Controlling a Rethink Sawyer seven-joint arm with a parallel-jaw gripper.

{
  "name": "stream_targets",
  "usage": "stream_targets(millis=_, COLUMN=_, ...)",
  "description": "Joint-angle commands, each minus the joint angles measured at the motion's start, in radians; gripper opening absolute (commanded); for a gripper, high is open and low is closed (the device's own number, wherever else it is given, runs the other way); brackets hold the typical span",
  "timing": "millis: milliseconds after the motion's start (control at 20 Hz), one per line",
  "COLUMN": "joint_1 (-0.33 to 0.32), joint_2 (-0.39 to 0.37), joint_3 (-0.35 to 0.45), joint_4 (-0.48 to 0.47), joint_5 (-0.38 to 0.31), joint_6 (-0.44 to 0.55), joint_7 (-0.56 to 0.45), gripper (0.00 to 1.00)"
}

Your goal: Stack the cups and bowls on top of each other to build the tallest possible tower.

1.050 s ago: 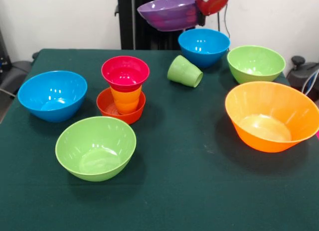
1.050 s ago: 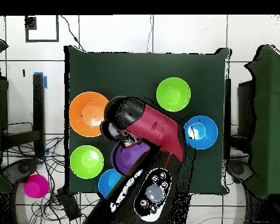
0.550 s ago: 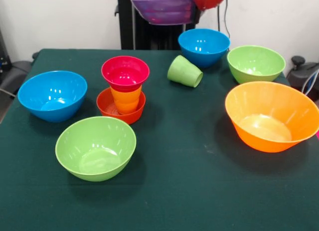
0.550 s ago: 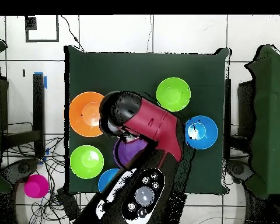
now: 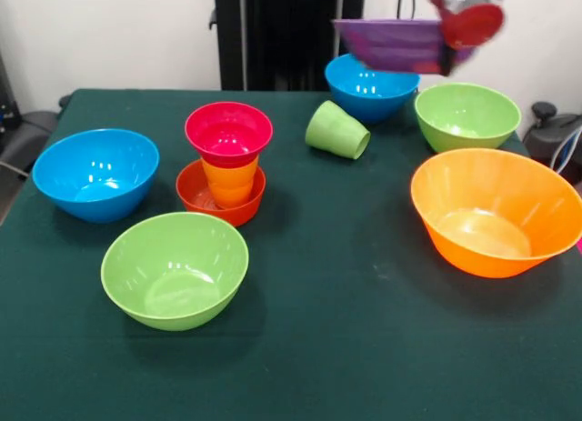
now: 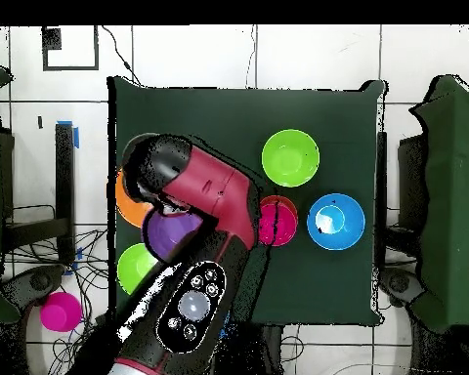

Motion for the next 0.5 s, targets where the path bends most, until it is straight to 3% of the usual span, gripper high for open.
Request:
stream_targets(millis=50, joint_1=0.068, joint_2=0.033, joint_3=0.144, joint_4=0.157, joint_5=0.163, joint_6=-0.170, joint_7=0.374, gripper=0.00)
stream_targets(millis=150, joint_1=0.079, joint_2=0.029, joint_3=0.150, joint_4=0.183, joint_5=0.183, joint_6=-0.193, joint_7=0.378, gripper=0.00)
stream_targets(millis=300, joint_1=0.081, joint_2=0.016, joint_3=0.123, joint_4=0.214, joint_5=0.107, joint_6=-0.220, joint_7=0.267, gripper=0.00)
stream_targets(millis=350, joint_1=0.076, joint_2=0.018, joint_3=0.101, joint_4=0.214, joint_5=0.051, joint_6=-0.258, joint_7=0.217, gripper=1.00)
stream_targets(millis=500, joint_1=0.065, joint_2=0.051, joint_3=-0.011, joint_4=0.149, joint_5=-0.135, joint_6=-0.245, joint_7=0.102, gripper=1.00)
